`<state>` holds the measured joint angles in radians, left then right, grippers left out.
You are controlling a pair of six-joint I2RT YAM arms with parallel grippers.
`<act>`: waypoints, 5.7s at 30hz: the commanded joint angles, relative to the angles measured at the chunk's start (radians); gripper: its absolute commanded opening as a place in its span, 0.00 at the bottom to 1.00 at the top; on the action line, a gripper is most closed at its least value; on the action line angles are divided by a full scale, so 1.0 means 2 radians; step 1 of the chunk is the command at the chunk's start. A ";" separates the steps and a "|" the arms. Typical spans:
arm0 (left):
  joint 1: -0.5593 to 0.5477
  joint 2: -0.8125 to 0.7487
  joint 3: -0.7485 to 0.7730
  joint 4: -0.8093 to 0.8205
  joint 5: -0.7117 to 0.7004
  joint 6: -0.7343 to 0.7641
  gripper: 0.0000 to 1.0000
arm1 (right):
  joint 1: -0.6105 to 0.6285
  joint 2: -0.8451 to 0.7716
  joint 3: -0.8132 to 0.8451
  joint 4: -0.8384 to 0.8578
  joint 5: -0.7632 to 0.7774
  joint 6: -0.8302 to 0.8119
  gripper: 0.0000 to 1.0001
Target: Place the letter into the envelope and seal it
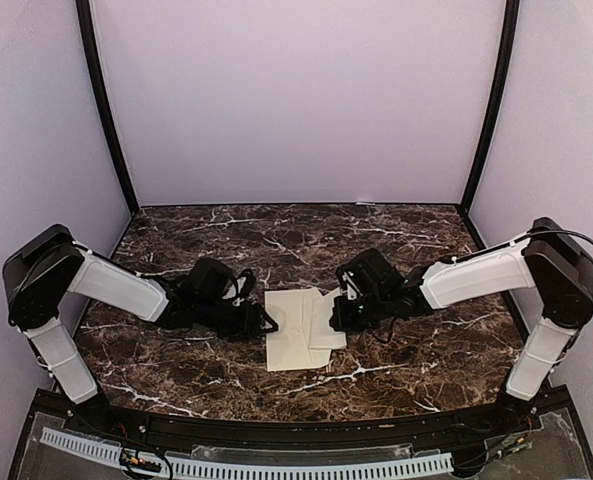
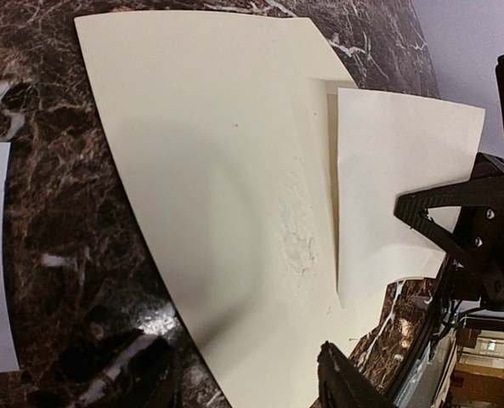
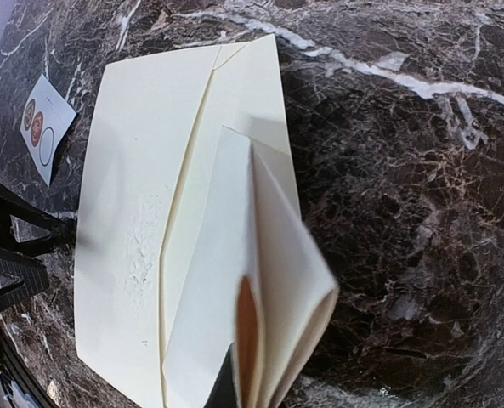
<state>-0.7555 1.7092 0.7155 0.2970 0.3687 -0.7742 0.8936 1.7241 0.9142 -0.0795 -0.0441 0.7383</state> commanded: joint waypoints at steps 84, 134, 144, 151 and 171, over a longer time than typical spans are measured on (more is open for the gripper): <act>-0.009 0.016 0.045 -0.009 -0.008 0.020 0.39 | 0.003 0.025 0.106 -0.105 0.044 -0.055 0.42; -0.010 0.077 0.061 -0.022 -0.022 0.030 0.26 | -0.012 0.102 0.125 -0.054 -0.050 -0.069 0.24; -0.009 0.081 0.059 0.002 0.002 0.021 0.23 | -0.010 0.108 0.132 -0.048 -0.067 -0.068 0.21; -0.009 0.060 0.055 -0.016 -0.022 0.031 0.28 | -0.009 0.088 0.132 -0.077 -0.034 -0.068 0.24; -0.036 -0.001 -0.019 0.022 0.024 -0.014 0.40 | 0.015 0.014 0.049 -0.096 -0.045 -0.034 0.33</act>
<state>-0.7994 1.7348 0.7162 0.3267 0.3855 -0.7635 0.9089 1.7790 1.0382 -0.2962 -0.1127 0.6384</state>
